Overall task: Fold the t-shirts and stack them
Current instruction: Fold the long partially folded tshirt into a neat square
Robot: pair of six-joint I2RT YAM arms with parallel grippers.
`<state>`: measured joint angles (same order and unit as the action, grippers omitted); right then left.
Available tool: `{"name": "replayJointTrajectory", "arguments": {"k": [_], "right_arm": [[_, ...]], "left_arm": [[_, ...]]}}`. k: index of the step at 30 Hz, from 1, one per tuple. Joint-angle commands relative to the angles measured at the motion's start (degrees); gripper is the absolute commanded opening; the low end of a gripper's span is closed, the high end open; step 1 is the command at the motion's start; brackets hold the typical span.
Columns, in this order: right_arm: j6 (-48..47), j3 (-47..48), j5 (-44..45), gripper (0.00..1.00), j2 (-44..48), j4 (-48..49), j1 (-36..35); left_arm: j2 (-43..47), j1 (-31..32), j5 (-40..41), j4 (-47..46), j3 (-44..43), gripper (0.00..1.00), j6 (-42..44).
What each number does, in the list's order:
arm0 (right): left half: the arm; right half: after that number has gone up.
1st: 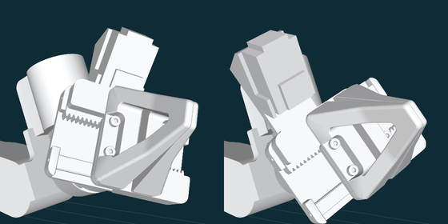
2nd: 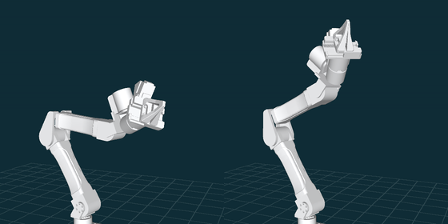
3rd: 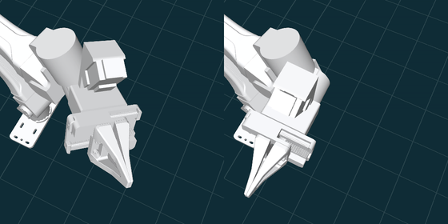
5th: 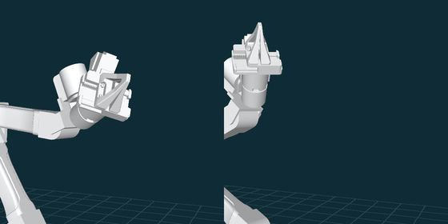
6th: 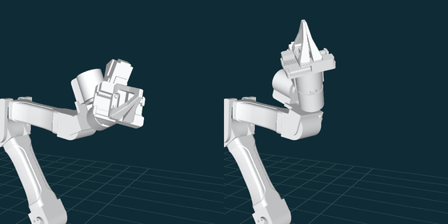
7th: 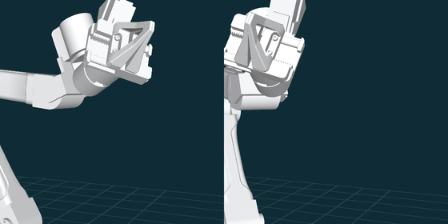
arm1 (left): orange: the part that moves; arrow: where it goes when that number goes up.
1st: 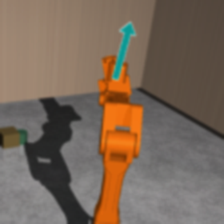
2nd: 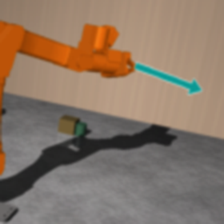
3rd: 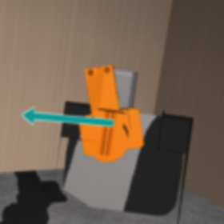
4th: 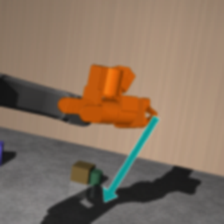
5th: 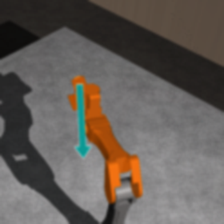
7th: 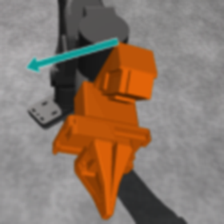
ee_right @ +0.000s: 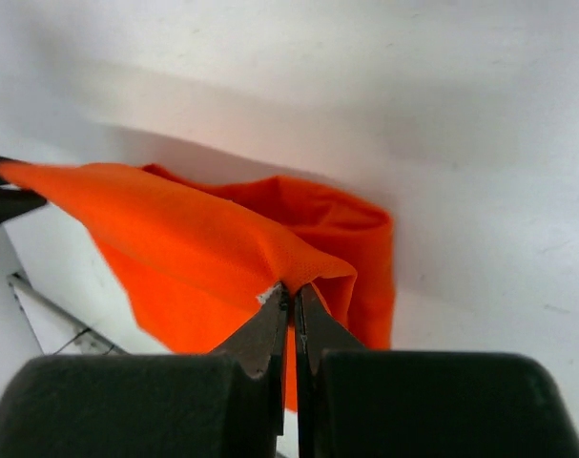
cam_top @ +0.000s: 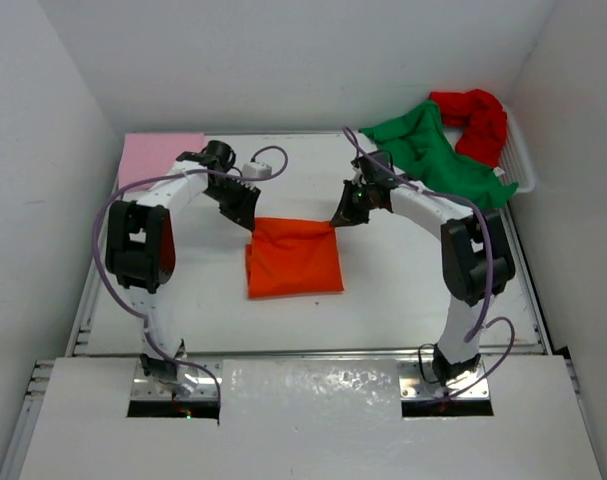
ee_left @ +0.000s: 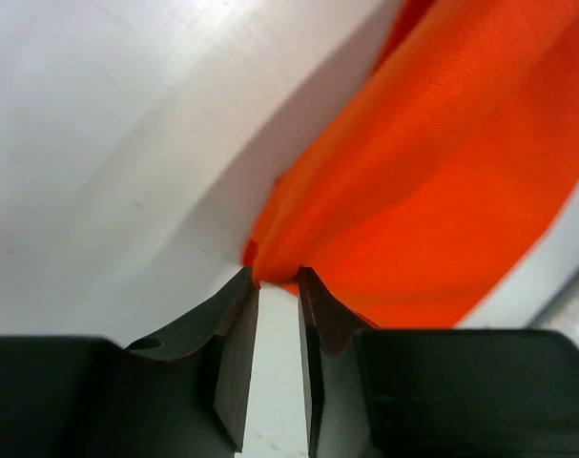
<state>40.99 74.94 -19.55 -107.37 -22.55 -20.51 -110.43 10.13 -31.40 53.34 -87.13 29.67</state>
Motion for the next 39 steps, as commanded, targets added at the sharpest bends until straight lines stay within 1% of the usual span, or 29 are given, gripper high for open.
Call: {"name": "replayJointTrajectory", "arguments": {"k": [1,3,5,6,8,9,10,11,12,13,14,15,16,17,18,19,20,21,22,23,25,29,30,34,39], "right_arm": [[1.3,2.1,1.1,0.01,-2.8,5.0,1.6],[3.1,3.5,-2.0,0.14,-6.7,9.6,2.3],[3.0,6.4,-3.1,0.31,-11.3,10.6,2.7],[2.8,9.9,-3.1,0.38,-12.8,10.6,3.0],[0.6,13.7,-2.4,0.44,-16.6,10.1,3.5],[-0.9,18.4,-2.0,0.47,-17.9,7.5,4.0],[-3.1,21.1,-1.2,0.48,-19.1,5.5,4.2],[-8.1,26.5,1.0,0.48,-21.0,3.1,4.3],[-10.6,28.8,2.4,0.49,-21.5,-1.6,4.3],[-13.4,30.2,3.8,0.49,-21.5,-3.2,4.3],[-17.4,30.6,4.9,0.49,-20.9,-4.4,4.3],[-19.0,29.2,6.2,0.49,-18.6,-5.3,4.4],[-20.3,27.5,6.1,0.49,-16.9,-4.8,4.5],[-22.5,24.9,5.2,0.49,-14.8,-3.8,4.7],[-23.4,18.9,2.4,0.48,-12.6,-1.0,4.9],[-24.9,16.0,1.6,0.48,-8.0,0.5,4.9],[-25.3,9.9,0.8,0.48,-5.9,3.2,4.9],[-25.6,7.1,0.0,0.48,-4.1,4.3,5.0],[-26.0,4.8,-1.3,0.5,-1.4,5.2,5.0],[-25.9,1.0,-3.8,0.52,-0.7,7.1,5.0],[-25.1,-3.5,-5.8,0.55,0.6,8.7,4.9],[-22.7,-8.0,-8.0,0.57,0.2,15.3,4.8],[-22.3,-8.2,-10.2,0.57,-0.3,16.5,4.8],[-21.0,-5.6,-9.7,0.55,-4.8,17.7,4.1],[-19.1,-3.6,-11.4,0.51,-8.9,20.0,4.1]], "left_arm": [[-2.1,-1.4,2.6,-7.8,-4.4,0.21,-4.4],[-4.1,-2.0,5.5,-10.3,-5.9,0.21,-6.3],[-5.5,-2.6,7.9,-11.9,-6.6,0.22,-7.8],[-5.8,-3.2,8.8,-12.6,-6.7,0.22,-9.2],[-6.9,-4.0,10.6,-13.6,-7.3,0.22,-9.9],[-7.1,-4.8,10.9,-13.5,-7.4,0.21,-10.2],[-7.2,-5.1,11.2,-13.4,-7.5,0.21,-10.5],[-6.8,-5.5,11.0,-13.3,-7.9,0.21,-10.9],[-6.2,-5.6,10.4,-12.9,-8.1,0.22,-11.0],[-5.5,-5.6,5.6,-12.8,-8.0,0.26,-10.5],[-3.6,-5.6,2.9,-12.9,-7.4,0.38,-10.0],[-2.8,-5.6,0.3,-14.7,-6.4,0.46,-10.7],[-2.2,-5.6,-4.7,-14.9,-4.9,0.51,-10.5],[-2.2,-5.6,-6.0,-14.8,-4.5,0.52,-10.0],[-2.4,-5.5,-6.3,-15.7,-4.0,0.53,-10.2],[-3.1,-5.5,-7.0,-16.3,-3.1,0.53,-10.1],[-3.5,-5.5,-7.7,-17.0,-2.6,0.54,-10.2],[-3.8,-5.4,-8.3,-17.7,-1.7,0.54,-10.7],[-4.4,-5.1,-9.7,-18.4,-1.4,0.55,-11.0],[-4.8,-4.3,-10.0,-19.0,-1.2,0.56,-11.0],[-5.8,-2.9,-9.4,-19.8,-0.8,0.57,-11.8],[-7.3,-2.6,-7.5,-22.4,-0.6,0.57,-14.3],[-7.5,-2.6,-7.6,-22.7,-0.4,0.56,-14.4],[-7.6,-2.4,-8.9,-24.1,0.9,0.51,-15.2],[-8.6,-1.8,-9.6,-23.0,2.0,0.45,-14.1]]}}
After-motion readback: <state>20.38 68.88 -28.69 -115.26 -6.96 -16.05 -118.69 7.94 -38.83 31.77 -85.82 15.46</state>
